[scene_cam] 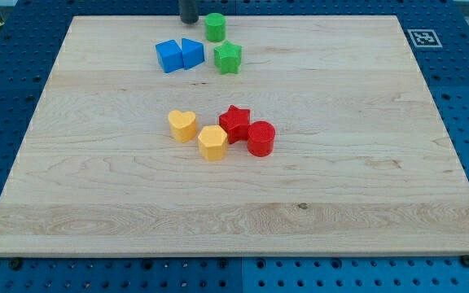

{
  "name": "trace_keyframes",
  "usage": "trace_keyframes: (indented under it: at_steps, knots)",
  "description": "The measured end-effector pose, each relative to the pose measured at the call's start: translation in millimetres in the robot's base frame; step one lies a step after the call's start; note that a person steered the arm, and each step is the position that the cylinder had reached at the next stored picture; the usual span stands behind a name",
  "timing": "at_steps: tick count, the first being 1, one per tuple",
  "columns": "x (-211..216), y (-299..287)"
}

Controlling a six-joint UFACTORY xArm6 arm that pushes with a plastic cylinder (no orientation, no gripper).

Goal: Move green circle towards the red star

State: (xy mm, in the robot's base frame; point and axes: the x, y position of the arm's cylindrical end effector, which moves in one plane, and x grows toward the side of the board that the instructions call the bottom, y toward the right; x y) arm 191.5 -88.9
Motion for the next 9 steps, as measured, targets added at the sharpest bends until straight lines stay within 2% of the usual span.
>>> trace_keyframes:
  at_steps: [1,2,3,5,6,7,8,9]
  knots:
    - [20.1,11.5]
    - [69.9,38.3]
    - [91.5,51.2]
    - [39.0,-6.5]
    - [35.4,9.0]
    - [73.1,56.6]
    - [84.5,89.1]
    - [56.8,65.1]
